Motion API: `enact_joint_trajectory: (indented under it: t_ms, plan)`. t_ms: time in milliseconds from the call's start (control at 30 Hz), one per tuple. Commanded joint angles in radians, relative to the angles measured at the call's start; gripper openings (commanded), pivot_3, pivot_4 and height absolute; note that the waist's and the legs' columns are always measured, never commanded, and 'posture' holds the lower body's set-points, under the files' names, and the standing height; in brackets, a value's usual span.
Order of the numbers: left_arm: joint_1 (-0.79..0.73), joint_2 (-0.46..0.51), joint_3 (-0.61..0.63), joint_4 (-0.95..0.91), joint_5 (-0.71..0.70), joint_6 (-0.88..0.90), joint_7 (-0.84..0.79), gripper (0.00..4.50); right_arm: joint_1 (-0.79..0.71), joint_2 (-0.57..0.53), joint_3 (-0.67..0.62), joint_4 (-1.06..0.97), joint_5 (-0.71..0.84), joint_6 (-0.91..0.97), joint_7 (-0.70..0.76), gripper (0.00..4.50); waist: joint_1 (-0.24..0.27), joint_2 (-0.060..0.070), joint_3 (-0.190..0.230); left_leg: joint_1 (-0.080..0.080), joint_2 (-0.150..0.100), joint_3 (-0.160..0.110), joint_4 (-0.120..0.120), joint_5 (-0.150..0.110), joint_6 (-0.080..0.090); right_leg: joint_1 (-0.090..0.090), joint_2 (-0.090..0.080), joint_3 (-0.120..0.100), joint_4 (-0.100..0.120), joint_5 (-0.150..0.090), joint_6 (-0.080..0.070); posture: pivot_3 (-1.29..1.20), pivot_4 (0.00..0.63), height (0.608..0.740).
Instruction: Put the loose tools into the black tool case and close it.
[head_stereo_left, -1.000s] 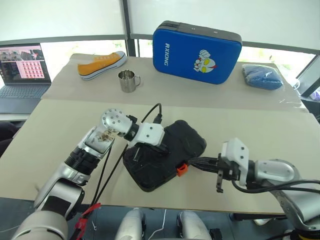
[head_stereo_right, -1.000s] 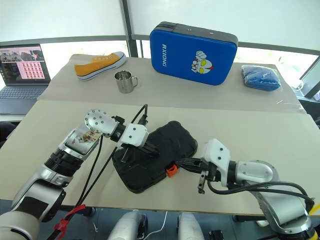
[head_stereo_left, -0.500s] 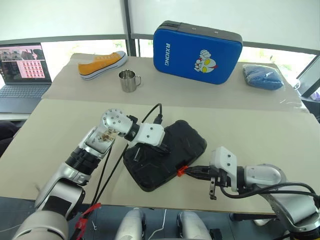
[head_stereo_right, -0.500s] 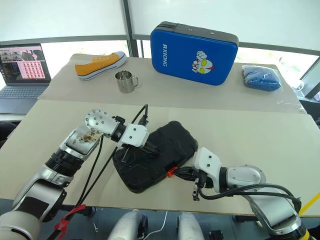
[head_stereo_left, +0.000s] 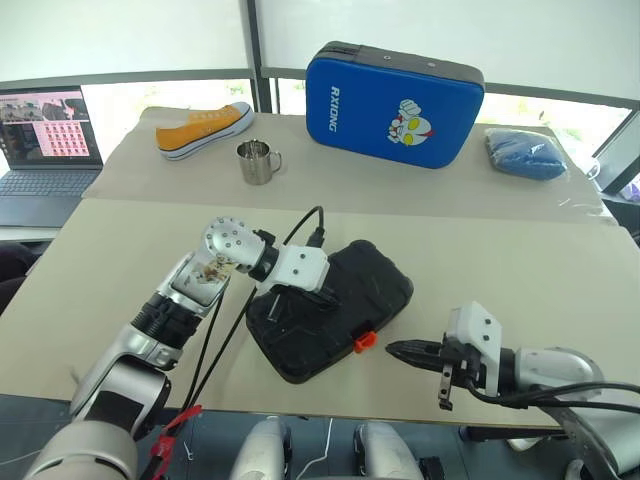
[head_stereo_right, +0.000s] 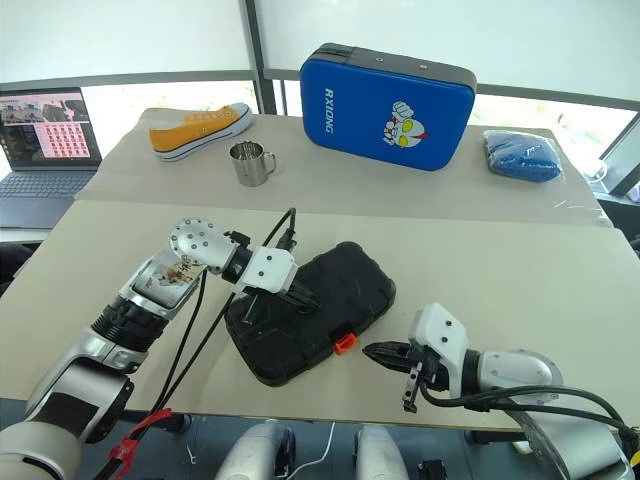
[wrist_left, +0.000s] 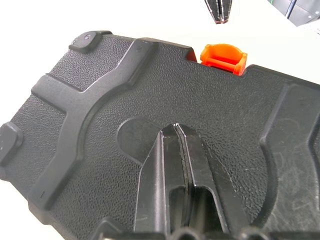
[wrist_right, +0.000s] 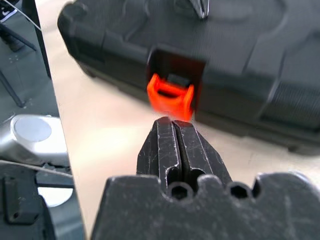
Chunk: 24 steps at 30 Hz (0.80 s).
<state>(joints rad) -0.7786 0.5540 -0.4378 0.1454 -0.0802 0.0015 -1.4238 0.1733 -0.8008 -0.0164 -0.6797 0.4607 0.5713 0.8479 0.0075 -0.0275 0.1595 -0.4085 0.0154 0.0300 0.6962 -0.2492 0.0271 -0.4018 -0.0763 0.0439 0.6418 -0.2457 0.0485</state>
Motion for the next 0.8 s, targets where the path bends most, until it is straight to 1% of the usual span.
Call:
enact_joint_trajectory:
  t_ms: [33, 100, 233, 367, 533, 633, 800]
  plan:
    - [-0.002, 0.002, -0.017, 0.026, 0.042, -0.002, 0.001, 0.01, -0.013, 0.005, 0.062, 0.016, -0.063, -0.046, -0.01, 0.0, 0.0, 0.0, 0.0, 0.0, 0.0, 0.0, 0.0, 0.0, 0.0, 0.0, 0.0, 0.0, 0.0, 0.0, 0.0, 0.0, 0.15, 0.739]
    - [-0.003, 0.0, -0.018, 0.027, 0.043, -0.006, 0.0, 0.01, -0.037, 0.023, 0.1, 0.032, -0.091, -0.066, -0.017, 0.0, 0.0, 0.0, 0.0, 0.0, 0.0, 0.0, 0.0, 0.0, 0.0, 0.0, 0.0, 0.0, 0.0, 0.0, 0.0, 0.0, 0.15, 0.739]
    - [-0.004, 0.0, -0.02, 0.024, 0.044, -0.008, -0.002, 0.01, -0.084, 0.078, 0.058, -0.001, 0.018, -0.023, -0.018, 0.0, 0.0, 0.0, 0.0, 0.0, 0.0, 0.0, 0.0, 0.0, 0.0, 0.0, 0.0, 0.0, 0.0, 0.0, 0.0, 0.0, 0.15, 0.739]
    - [-0.002, 0.003, -0.019, 0.022, 0.047, -0.011, -0.001, 0.01, -0.082, 0.085, 0.009, -0.035, 0.122, 0.006, -0.001, 0.0, 0.002, 0.0, 0.0, -0.001, 0.0, 0.0, 0.0, 0.0, 0.0, 0.0, 0.0, 0.0, 0.0, 0.0, 0.0, 0.0, 0.15, 0.739]
    - [-0.002, 0.005, -0.017, 0.024, 0.049, -0.012, 0.0, 0.01, -0.106, 0.083, 0.061, 0.012, 0.06, -0.003, -0.034, 0.0, 0.001, 0.0, 0.0, 0.0, 0.0, 0.0, 0.0, 0.0, 0.0, 0.0, 0.0, 0.0, 0.0, 0.0, 0.0, 0.0, 0.15, 0.739]
    - [-0.006, 0.004, -0.016, 0.024, 0.049, -0.01, -0.001, 0.01, -0.113, 0.1, 0.062, 0.023, 0.074, -0.004, -0.037, 0.0, 0.001, 0.0, 0.0, 0.0, 0.0, 0.0, 0.0, 0.0, 0.0, 0.0, 0.0, 0.0, 0.0, 0.0, 0.0, 0.0, 0.15, 0.739]
    - [-0.011, 0.004, -0.014, 0.034, 0.051, -0.016, -0.001, 0.01, -0.11, 0.095, 0.078, 0.043, 0.033, -0.024, -0.035, 0.0, 0.001, 0.0, 0.0, 0.0, 0.0, 0.0, 0.0, 0.0, 0.0, 0.0, 0.0, 0.0, 0.0, 0.0, 0.0, 0.0, 0.15, 0.739]
